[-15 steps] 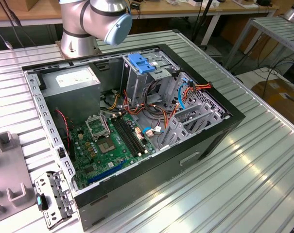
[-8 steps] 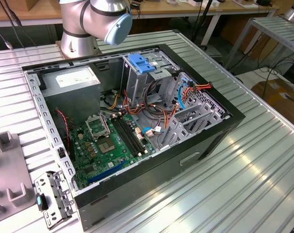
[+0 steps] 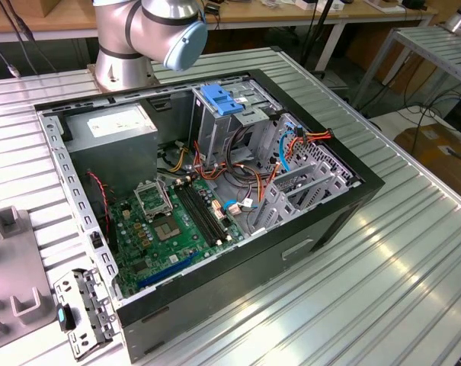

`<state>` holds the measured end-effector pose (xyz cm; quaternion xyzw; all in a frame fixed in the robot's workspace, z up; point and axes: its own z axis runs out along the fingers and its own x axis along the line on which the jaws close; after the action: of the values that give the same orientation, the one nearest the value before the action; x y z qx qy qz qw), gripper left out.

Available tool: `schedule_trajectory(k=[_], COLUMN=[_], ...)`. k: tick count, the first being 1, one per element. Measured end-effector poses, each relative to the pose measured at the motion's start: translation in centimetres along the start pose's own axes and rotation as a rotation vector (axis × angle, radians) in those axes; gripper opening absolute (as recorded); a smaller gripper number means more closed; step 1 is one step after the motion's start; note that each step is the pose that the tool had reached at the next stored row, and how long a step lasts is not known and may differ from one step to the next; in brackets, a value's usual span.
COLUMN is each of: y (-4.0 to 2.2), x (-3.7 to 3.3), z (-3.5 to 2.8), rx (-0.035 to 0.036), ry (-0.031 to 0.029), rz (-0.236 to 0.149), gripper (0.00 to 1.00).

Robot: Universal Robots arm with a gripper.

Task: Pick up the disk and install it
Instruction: 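Pick up the disk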

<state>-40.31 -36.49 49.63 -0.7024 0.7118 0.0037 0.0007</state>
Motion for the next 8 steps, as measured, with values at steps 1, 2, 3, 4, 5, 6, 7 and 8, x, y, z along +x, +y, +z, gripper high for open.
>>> schedule_trajectory(k=[1, 2, 3, 4, 5, 6, 7, 8], y=[-0.05, -0.14, -0.26, -0.4, -0.65, -0.88, -1.1, -1.32], x=[0.0, 0.01, 0.0, 0.0, -0.01, -0.01, 0.0, 0.0], z=[0.0, 0.0, -0.01, 0.0, -0.01, -0.01, -0.01, 0.0], rx=[0.0, 0.0, -0.0001, 0.0, -0.0001, 0.0, 0.0, 0.0], ry=[0.0, 0.0, 0.0001, 0.0, 0.0, 0.0, 0.0001, 0.0], rz=[0.0, 0.0, 0.0, 0.0, 0.0, 0.0, 0.0, 0.0], gripper=[0.37, 0.37, 0.37, 0.37, 0.37, 0.37, 0.37, 0.37])
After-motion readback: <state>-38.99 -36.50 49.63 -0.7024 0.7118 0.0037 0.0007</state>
